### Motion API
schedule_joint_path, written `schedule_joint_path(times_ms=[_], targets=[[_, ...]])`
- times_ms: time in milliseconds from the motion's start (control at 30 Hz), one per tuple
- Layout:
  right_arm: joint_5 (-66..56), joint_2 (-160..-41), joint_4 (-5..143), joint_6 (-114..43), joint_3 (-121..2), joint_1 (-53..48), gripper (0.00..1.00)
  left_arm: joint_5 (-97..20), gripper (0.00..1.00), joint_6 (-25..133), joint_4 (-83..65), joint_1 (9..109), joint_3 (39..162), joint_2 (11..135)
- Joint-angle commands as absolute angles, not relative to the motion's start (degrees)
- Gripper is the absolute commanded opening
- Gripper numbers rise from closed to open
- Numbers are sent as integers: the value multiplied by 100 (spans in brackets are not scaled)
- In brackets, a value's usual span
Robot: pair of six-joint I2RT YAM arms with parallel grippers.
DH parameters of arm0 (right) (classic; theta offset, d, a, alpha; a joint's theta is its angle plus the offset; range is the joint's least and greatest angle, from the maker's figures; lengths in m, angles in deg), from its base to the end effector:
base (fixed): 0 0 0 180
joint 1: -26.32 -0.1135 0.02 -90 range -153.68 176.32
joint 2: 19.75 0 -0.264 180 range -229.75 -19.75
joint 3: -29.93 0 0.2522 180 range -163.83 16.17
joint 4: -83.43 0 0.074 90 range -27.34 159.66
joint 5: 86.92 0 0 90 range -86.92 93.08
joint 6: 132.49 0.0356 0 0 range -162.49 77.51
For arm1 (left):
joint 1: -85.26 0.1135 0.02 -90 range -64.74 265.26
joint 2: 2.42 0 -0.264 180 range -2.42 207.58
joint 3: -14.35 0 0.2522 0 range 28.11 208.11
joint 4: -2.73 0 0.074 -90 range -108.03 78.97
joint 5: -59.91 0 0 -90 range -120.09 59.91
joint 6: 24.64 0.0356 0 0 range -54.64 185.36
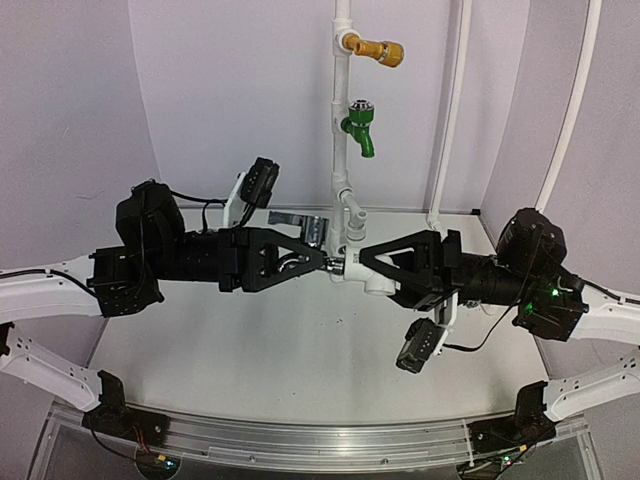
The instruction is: Install the water faucets
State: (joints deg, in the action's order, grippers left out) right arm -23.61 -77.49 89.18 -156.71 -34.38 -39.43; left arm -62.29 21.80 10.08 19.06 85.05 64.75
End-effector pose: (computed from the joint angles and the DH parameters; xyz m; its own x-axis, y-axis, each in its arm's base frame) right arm 0.0811 0.2190 0.3882 0.8713 -0.0496 0.4882 0.4880 0.1910 -0.8517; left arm 0.0922 -0.2561 0.3920 -0.6239 -0.0305 -0.7809 0.7666 -0.2185 -0.6038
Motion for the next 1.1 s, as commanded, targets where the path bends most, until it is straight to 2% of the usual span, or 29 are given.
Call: schedule_joint_path(times_ms=[0, 300, 900, 1067], targets=[[-2469, -7860, 9243, -16310, -3377, -3977, 0, -5819, 0, 2167, 1340, 1883, 8397, 6333], [-2318, -7906, 9243, -16181, -3387, -3977, 0, -5397, 0, 2335, 1134, 1884, 8331, 6060], [-2108, -8442, 9703, -16769, -3610, -3971, 0, -6176, 0, 2194, 1092, 1884, 8530, 6368], [-2098, -8429, 9717, -16382, -3670, -3974, 0, -6204, 0, 2348, 1030, 1886, 8450, 6275]])
